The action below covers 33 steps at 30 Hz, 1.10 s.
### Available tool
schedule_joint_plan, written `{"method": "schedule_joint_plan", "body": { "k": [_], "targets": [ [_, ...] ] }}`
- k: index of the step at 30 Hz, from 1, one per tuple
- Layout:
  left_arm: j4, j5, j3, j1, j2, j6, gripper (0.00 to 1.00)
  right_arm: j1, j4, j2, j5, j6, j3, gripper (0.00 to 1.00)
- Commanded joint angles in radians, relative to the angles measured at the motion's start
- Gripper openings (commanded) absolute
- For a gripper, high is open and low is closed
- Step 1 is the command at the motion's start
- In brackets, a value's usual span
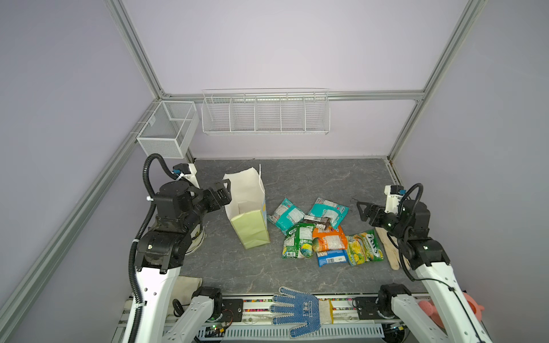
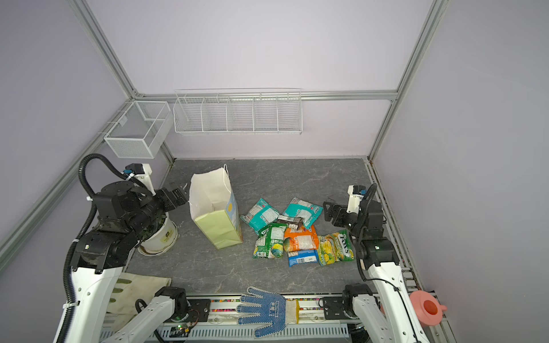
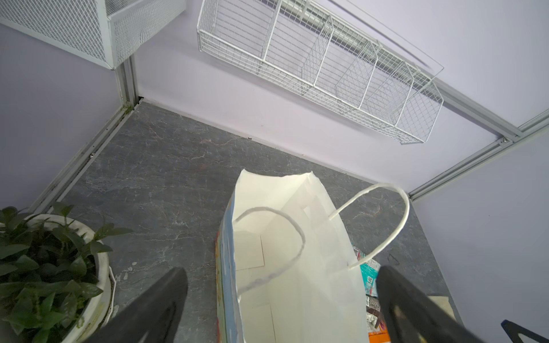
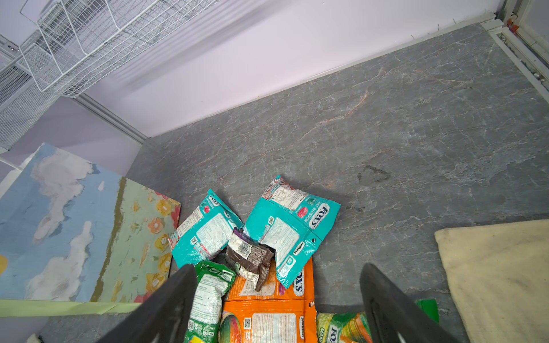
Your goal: Place the snacks into the paper bag
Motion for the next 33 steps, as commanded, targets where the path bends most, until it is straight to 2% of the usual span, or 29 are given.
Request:
{"method": "schedule_joint_plan", "body": {
  "k": [1,9,18,33],
  "targets": [
    [-0.048,0.037,-0.022,-0.006,0.020,0.003,0.99,0.008,-0.010,-0.016,-0.021,-0.006,0.014,0.89],
    [-0.037,0.039,-0.076,-0.023,0.041,0.011,0.99,0.009,-0.015,-0.013,-0.028,-0.006,0.024,0.89],
    [-0.022,-0.021,-0.132,-0.049,0.069,0.019,0.99,0.012,-0.030,-0.010,-0.037,-0.010,0.033,0.89],
    [0.016,-0.037,-0.171,-0.049,0.130,0.021,0.68,0.016,-0.059,-0.012,-0.031,-0.015,0.040,0.89]
  ]
}}
